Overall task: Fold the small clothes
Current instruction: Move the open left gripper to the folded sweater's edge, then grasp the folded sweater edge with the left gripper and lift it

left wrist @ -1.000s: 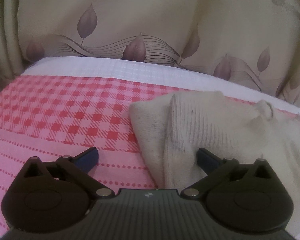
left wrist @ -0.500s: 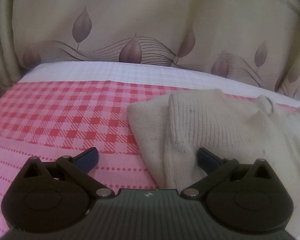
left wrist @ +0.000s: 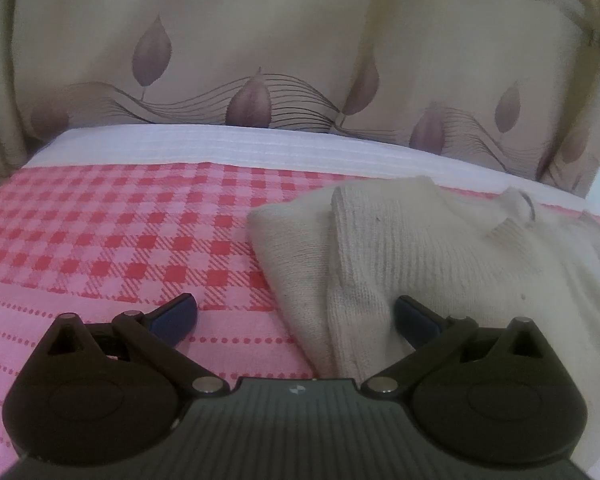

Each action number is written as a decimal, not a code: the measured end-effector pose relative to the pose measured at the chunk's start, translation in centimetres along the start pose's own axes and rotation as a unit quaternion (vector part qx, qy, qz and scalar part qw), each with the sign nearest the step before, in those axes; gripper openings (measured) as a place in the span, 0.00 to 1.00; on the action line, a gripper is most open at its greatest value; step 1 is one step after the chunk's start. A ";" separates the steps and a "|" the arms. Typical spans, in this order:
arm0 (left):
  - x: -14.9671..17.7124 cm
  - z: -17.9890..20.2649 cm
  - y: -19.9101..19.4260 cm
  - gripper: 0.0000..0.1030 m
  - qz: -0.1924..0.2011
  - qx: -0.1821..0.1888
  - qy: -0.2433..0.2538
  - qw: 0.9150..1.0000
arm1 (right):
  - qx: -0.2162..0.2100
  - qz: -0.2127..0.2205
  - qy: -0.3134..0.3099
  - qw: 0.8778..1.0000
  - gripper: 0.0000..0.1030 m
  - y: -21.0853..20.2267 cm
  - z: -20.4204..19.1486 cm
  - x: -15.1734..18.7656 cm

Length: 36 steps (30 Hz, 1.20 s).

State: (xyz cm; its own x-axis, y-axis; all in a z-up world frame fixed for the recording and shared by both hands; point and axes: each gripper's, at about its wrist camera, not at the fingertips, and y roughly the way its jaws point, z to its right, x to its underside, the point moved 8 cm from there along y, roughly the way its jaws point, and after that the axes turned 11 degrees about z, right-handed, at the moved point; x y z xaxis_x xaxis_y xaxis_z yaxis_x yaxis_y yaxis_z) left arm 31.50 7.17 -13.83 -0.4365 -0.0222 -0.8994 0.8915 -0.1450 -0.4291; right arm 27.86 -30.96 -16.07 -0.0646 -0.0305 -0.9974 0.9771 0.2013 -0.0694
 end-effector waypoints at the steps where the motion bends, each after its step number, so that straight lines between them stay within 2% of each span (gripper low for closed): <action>1: 0.0 0.0 0.0 0.99 0.000 0.007 0.003 1.000 | -0.006 0.002 0.004 1.000 1.00 0.0 0.0 -0.1; 3: 0.0 0.2 -0.1 0.95 -0.001 0.017 0.006 1.000 | -0.007 0.001 0.003 1.000 1.00 0.1 0.0 -0.1; 8: -0.2 0.7 0.2 0.78 -0.007 0.054 0.011 0.998 | -0.001 0.000 -0.010 1.000 1.00 0.3 -0.4 0.0; 16: -0.4 1.4 1.0 0.77 -0.025 0.072 -0.002 0.997 | -0.019 0.016 -0.004 1.000 1.00 -0.2 -0.5 -0.2; 18: -0.5 1.9 1.2 0.69 -0.026 0.079 -0.005 0.997 | -0.025 0.016 -0.003 1.000 1.00 -0.2 -0.6 -0.2; 20: -0.6 2.3 1.1 0.50 -0.027 0.089 -0.015 0.996 | -0.023 0.003 -0.004 1.000 1.00 0.2 -0.6 0.0; 23: -0.5 3.2 0.9 0.34 -0.026 0.094 -0.021 0.995 | -0.012 -0.060 -0.012 0.998 1.00 2.1 -1.0 1.3; 25: -0.5 3.5 0.9 0.33 -0.023 0.087 -0.022 0.996 | 0.000 -0.090 -0.021 0.996 1.00 3.1 -1.3 1.9; 36: -0.3 3.3 0.6 0.33 -0.018 0.081 -0.035 0.996 | 0.008 -0.097 -0.017 0.995 1.00 3.3 -1.3 2.3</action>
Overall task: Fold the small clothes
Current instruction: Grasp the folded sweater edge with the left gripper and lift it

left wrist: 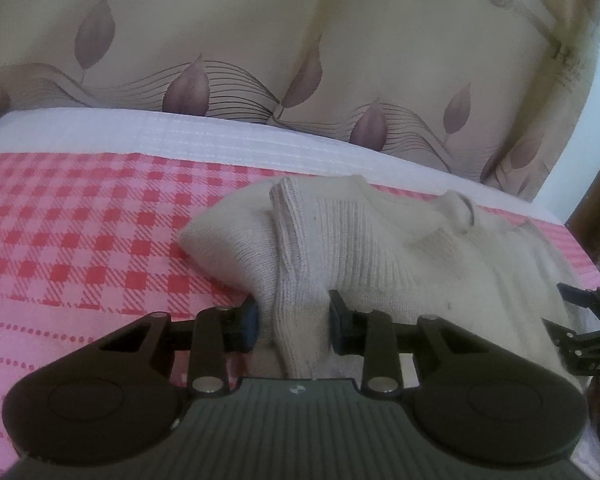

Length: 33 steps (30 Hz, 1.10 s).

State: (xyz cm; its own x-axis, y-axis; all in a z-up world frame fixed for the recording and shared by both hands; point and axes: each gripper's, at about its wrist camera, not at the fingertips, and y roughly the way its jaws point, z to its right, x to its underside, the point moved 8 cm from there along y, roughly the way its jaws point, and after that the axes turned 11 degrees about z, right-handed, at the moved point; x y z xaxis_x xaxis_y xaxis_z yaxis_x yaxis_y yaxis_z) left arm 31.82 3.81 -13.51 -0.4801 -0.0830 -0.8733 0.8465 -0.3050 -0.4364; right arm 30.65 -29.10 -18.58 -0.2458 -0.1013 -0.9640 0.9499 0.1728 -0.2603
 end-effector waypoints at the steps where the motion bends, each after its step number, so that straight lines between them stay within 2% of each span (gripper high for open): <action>1: 0.0 0.0 0.0 0.33 0.000 -0.001 -0.001 1.000 | 0.000 0.000 0.000 1.000 1.00 0.0 0.0 0.0; 5: -0.2 0.3 0.0 0.29 0.003 -0.014 0.006 1.000 | 0.001 0.000 0.001 1.000 1.00 -0.1 0.0 0.0; 11: -0.5 1.4 -0.2 0.23 0.008 -0.055 0.008 0.998 | 0.001 0.000 0.002 1.000 1.00 -0.1 -0.1 0.0; 17: -1.4 1.9 -0.6 0.21 -0.003 -0.085 -0.043 0.995 | -0.006 0.003 0.010 1.000 1.00 -0.1 0.0 0.0; 19: -1.8 2.4 -0.9 0.21 -0.007 -0.094 -0.056 0.994 | -0.016 0.019 0.017 1.000 1.00 -0.7 0.2 -0.2; 23: -2.7 3.7 -1.8 0.20 -0.008 -0.103 -0.080 0.991 | -0.056 0.101 0.057 0.992 1.00 -3.9 0.7 -1.1; 24: -2.9 4.3 -2.0 0.20 -0.007 -0.105 -0.083 0.991 | -0.069 0.110 0.070 0.989 1.00 -4.6 1.0 -1.2; 28: -3.7 6.7 -2.7 0.20 -0.008 -0.097 -0.110 0.989 | -0.102 0.115 0.117 0.981 1.00 -6.6 1.9 -0.6; 33: -4.2 11.4 -3.0 0.20 -0.012 -0.088 -0.110 0.990 | -0.119 0.123 0.138 0.975 1.00 -8.3 2.2 -0.2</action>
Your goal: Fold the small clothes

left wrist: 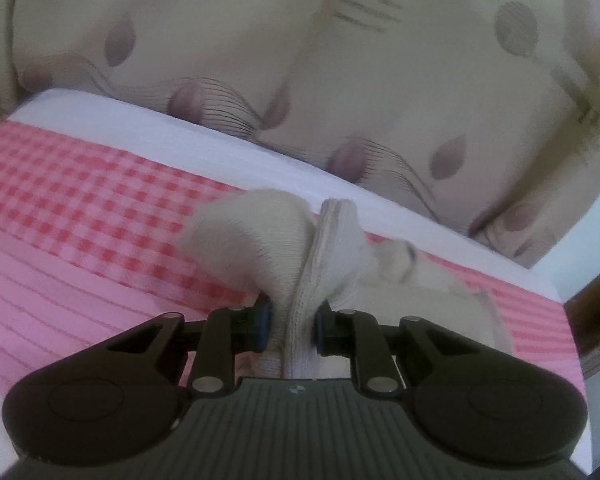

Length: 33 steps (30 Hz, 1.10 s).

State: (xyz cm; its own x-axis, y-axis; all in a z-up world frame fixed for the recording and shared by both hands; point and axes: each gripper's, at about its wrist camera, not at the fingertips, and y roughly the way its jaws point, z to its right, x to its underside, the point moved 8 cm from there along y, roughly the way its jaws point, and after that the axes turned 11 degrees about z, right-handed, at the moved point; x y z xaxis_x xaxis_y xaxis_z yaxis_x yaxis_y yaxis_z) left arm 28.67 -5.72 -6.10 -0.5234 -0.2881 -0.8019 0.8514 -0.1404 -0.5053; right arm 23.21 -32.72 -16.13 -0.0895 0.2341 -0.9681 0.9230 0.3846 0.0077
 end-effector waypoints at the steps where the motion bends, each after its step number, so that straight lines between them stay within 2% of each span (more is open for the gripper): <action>1: 0.3 0.9 -0.1 0.20 -0.002 0.003 -0.002 1.000 | -0.001 0.003 0.002 1.000 1.00 -0.1 0.0 -0.1; 10: 3.8 7.3 0.9 0.20 -0.037 0.043 -0.008 0.998 | -0.008 0.012 0.017 1.000 1.00 -0.8 0.1 -0.1; 15: 4.9 8.6 1.8 0.24 -0.050 0.074 0.011 0.996 | -0.019 0.014 0.027 0.999 1.00 -0.9 0.4 -0.3; 17: 4.9 8.8 2.1 0.37 -0.067 0.115 -0.004 0.991 | -0.025 0.013 0.028 0.999 1.00 -0.8 0.4 -0.3; 20: 4.2 8.2 1.7 0.37 -0.071 0.178 -0.052 0.980 | -0.036 0.007 0.031 0.999 1.00 -0.7 0.2 -0.2; 22: 3.6 8.0 0.9 0.38 -0.054 0.202 -0.050 0.977 | -0.045 0.001 0.035 0.998 1.00 -0.7 0.1 -0.2; 24: 3.1 7.5 -0.4 0.49 -0.021 0.220 -0.029 0.975 | -0.054 -0.006 0.044 0.998 1.00 -0.6 0.1 -0.2; 26: 3.0 6.4 -1.7 0.64 0.023 0.216 0.008 0.976 | -0.068 -0.020 0.062 0.996 1.00 -0.4 0.2 -0.1; 28: 3.7 5.2 -2.7 0.68 0.062 0.214 0.035 0.974 | -0.087 -0.038 0.084 0.992 1.00 -0.1 0.2 -0.1; 31: 5.9 3.4 -3.1 0.68 0.074 0.220 0.047 0.972 | -0.114 -0.051 0.148 0.981 1.00 0.5 0.3 -0.5; 33: 7.3 2.3 -3.2 0.68 0.076 0.223 0.047 0.971 | -0.117 -0.061 0.189 0.973 1.00 1.6 0.7 -0.6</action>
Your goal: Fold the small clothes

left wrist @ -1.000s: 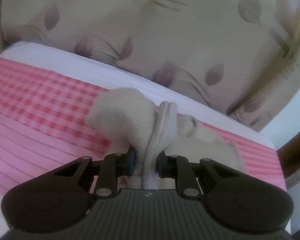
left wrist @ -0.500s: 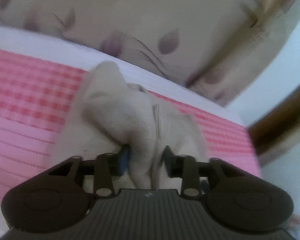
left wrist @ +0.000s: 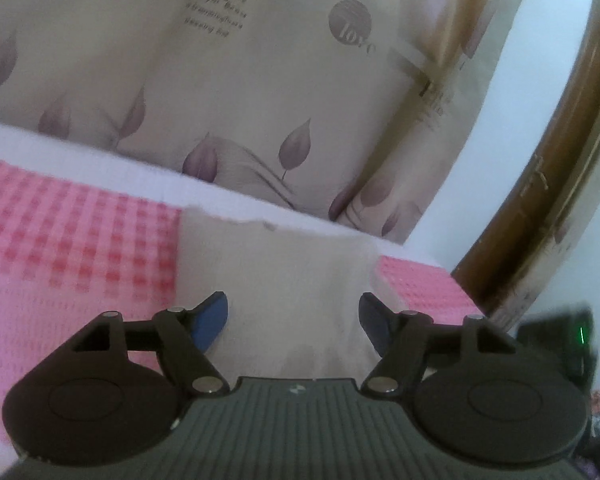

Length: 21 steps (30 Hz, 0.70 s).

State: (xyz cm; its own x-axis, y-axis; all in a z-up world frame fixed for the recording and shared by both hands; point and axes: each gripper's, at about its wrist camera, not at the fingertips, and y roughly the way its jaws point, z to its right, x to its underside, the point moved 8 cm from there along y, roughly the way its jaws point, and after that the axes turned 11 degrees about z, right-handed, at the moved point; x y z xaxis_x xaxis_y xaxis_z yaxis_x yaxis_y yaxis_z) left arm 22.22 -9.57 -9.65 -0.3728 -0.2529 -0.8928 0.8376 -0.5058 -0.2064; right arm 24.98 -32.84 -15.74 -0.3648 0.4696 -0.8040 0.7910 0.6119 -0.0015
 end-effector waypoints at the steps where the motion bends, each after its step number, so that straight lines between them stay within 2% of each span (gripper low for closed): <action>1: 0.8 -0.3 -0.2 0.68 0.001 0.000 0.002 1.000 | -0.001 -0.003 0.017 1.000 1.00 0.6 0.3 -0.1; 6: 3.5 -1.7 -0.6 0.75 0.013 0.012 -0.011 1.000 | 0.023 -0.051 0.097 0.994 1.00 4.1 1.9 1.1; 10: 4.6 -2.3 -0.5 0.79 0.029 0.018 -0.026 0.999 | 0.029 -0.054 0.137 0.989 1.00 5.6 1.9 1.0; 11: 4.5 -2.2 -0.5 0.82 0.031 0.021 -0.025 0.999 | 0.030 -0.056 0.140 0.988 0.95 6.0 1.8 1.1; 13: 4.6 -1.7 -0.6 0.85 0.035 0.024 -0.013 0.999 | 0.039 -0.066 0.118 0.990 0.65 6.9 1.1 1.2; 14: 4.8 -1.5 -0.6 0.86 0.038 0.021 -0.002 0.999 | 0.050 -0.077 0.099 0.991 0.44 7.4 0.9 1.4; 17: 4.9 -0.7 -0.6 0.94 0.041 0.024 0.021 0.999 | 0.069 -0.088 0.058 0.992 0.44 8.6 0.4 2.0; 21: 4.6 -1.4 -0.9 0.96 0.054 0.025 0.000 0.998 | 0.068 -0.094 0.047 0.992 0.44 9.1 0.2 1.9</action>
State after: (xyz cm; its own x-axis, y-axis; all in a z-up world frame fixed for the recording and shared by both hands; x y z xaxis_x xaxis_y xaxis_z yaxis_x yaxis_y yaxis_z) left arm 20.30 -9.18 -14.15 -0.2810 -0.3082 -0.9089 0.8520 -0.5160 -0.0885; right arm 31.57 -26.50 -17.43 -0.5508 0.4171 -0.7229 0.7615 0.6056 -0.2309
